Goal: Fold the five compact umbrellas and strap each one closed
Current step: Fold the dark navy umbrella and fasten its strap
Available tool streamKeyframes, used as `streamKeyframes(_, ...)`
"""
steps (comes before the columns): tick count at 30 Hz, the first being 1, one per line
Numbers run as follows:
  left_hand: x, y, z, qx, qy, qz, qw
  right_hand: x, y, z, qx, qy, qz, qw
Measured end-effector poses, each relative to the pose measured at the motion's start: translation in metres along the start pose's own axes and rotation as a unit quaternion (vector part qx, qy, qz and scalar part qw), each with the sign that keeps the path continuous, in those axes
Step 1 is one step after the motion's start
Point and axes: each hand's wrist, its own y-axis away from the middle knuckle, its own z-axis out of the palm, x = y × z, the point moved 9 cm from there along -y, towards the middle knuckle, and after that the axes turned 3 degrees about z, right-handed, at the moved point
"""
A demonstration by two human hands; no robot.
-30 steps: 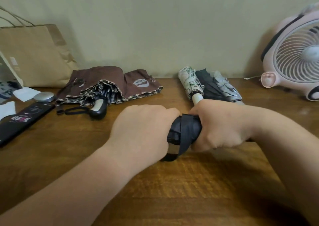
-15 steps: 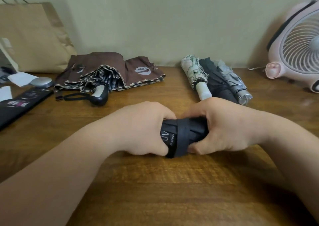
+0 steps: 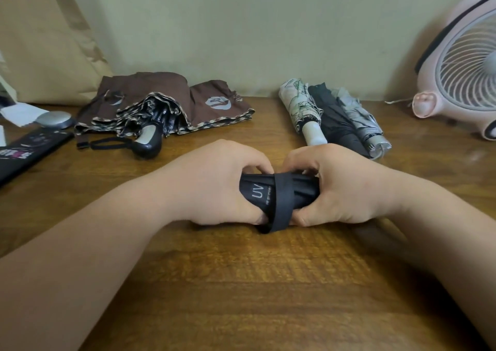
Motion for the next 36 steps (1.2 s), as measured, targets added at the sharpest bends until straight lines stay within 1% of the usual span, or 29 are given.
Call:
streamKeyframes(1,-0.003,0.000,0.002,-0.026,0.048,-0.023,0.998,-0.002,0.000,0.000,-0.001,0.024,0.000,1.000)
streamKeyframes(3,-0.006,0.003,0.009,-0.078,0.150,-0.064,0.984,-0.008,0.000,0.005,-0.016,0.070,-0.006,0.997)
streamKeyframes(4,-0.006,0.005,0.010,-0.085,0.160,-0.071,0.981,-0.011,0.000,0.007,-0.023,0.076,-0.010,0.997)
streamKeyframes(6,-0.005,0.004,0.008,-0.069,0.107,-0.061,0.990,-0.008,-0.001,0.010,-0.028,0.051,-0.010,0.998)
streamKeyframes(8,0.000,0.005,0.004,-0.026,0.019,-0.045,0.999,-0.001,-0.003,0.011,-0.029,0.016,-0.008,0.999)
streamKeyframes(11,0.008,0.006,0.007,0.038,-0.081,-0.015,0.996,0.005,-0.005,0.010,-0.025,-0.025,-0.006,0.999)
streamKeyframes(13,0.011,0.006,0.009,0.062,-0.118,-0.006,0.991,0.007,-0.005,0.008,-0.017,-0.044,-0.002,0.999)
streamKeyframes(15,0.013,0.005,0.010,0.064,-0.118,0.003,0.991,0.009,-0.004,0.005,0.000,-0.031,-0.002,1.000)
streamKeyframes(17,0.011,0.003,0.010,0.052,-0.089,0.002,0.995,0.010,-0.004,0.002,0.022,-0.002,-0.014,1.000)
streamKeyframes(21,-0.003,-0.007,0.011,0.025,-0.010,-0.021,0.999,0.001,-0.002,-0.005,0.073,0.025,-0.074,0.994)
streamKeyframes(24,-0.010,-0.014,0.011,0.004,-0.045,-0.018,0.999,-0.004,-0.005,-0.007,0.077,0.030,-0.111,0.990)
streamKeyframes(28,-0.009,-0.017,0.010,-0.012,-0.044,-0.004,0.999,0.001,-0.008,-0.007,0.088,-0.022,-0.135,0.987)
streamKeyframes(31,-0.006,-0.017,0.005,-0.004,-0.031,0.010,0.999,0.004,-0.009,-0.011,0.139,-0.064,-0.139,0.978)
streamKeyframes(33,-0.005,-0.016,0.005,-0.007,-0.042,0.014,0.999,0.007,-0.012,-0.013,0.175,-0.068,-0.126,0.974)
streamKeyframes(36,-0.005,-0.015,0.004,0.010,-0.055,0.015,0.998,0.012,-0.014,-0.015,0.202,-0.072,-0.099,0.972)
